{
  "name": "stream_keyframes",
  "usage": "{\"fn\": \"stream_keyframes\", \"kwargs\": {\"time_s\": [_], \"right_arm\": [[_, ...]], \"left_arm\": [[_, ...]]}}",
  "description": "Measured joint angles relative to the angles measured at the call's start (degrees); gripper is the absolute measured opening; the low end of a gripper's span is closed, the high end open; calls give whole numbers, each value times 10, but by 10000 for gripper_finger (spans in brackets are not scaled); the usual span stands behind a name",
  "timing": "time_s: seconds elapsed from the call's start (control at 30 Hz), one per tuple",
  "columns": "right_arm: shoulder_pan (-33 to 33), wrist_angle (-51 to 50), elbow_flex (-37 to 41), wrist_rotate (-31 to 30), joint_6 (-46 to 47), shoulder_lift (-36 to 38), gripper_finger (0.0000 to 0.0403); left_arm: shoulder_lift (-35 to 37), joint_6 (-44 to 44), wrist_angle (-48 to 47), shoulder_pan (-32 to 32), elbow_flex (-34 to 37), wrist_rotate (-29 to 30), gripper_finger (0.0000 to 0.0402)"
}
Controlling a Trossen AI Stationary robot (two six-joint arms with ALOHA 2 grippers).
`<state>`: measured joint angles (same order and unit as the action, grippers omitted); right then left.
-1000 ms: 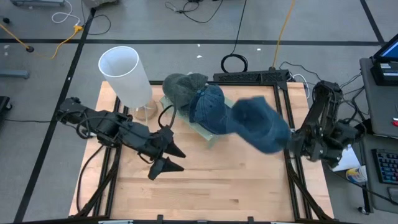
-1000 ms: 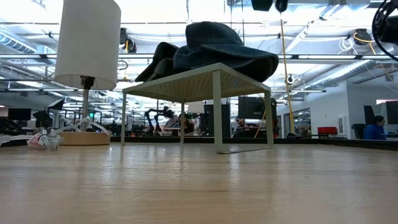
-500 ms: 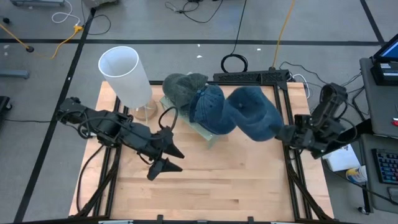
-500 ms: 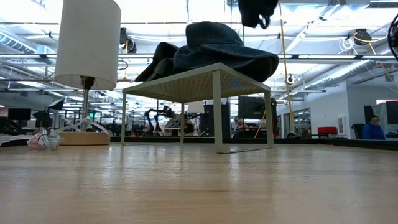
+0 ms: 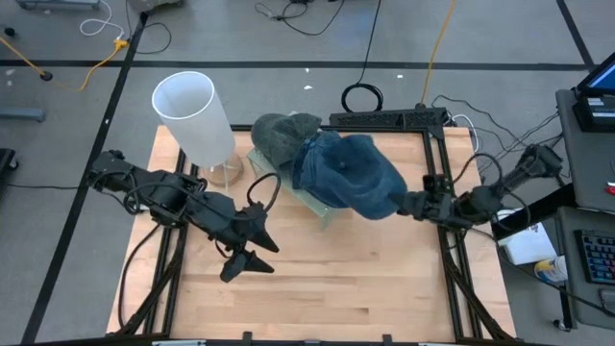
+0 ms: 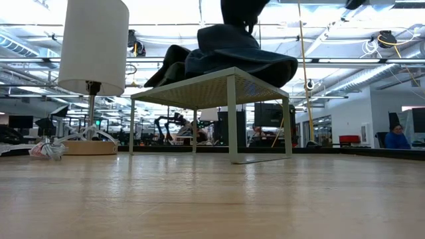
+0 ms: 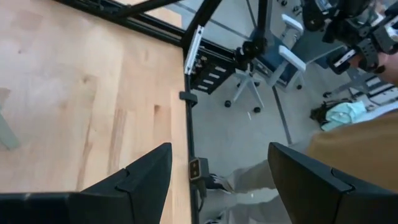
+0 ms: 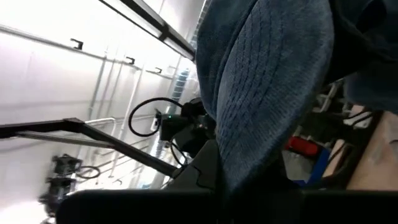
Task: Pick & Place hat
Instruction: Stack the blue cap on top of the stacked blue caps on the shelf
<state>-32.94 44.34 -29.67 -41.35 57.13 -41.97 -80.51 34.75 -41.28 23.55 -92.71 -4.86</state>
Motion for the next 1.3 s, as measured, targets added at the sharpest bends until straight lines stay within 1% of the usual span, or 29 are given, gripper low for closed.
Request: {"fn": "stream_keyframes", "kwargs": {"time_s": [0.13,0.23,0.37,0.47,0.67,0.8,1.0,1.1,1.3], "right_arm": [[73,4,0,84,53,-16,4],[125,-11,0,137,108,-28,4],[186,-37,0,192,164,-54,4],[224,-46,3,222,190,-71,4],[263,-47,41,205,254,-73,4],[276,-56,59,203,304,-77,4],[281,-56,61,204,321,-84,8],[281,-65,61,204,312,-84,32],[280,-81,61,201,312,-80,113]], "left_arm": [[0,3,0,0,0,-19,271],[0,3,-4,0,0,-27,271],[0,4,-17,0,0,-28,271],[0,17,-26,0,0,-28,271],[0,29,-30,3,0,-28,271],[0,30,-33,3,0,-29,271],[0,31,-39,3,0,-28,271],[0,31,-40,3,0,-28,271],[0,40,-40,3,0,-28,271]]}}
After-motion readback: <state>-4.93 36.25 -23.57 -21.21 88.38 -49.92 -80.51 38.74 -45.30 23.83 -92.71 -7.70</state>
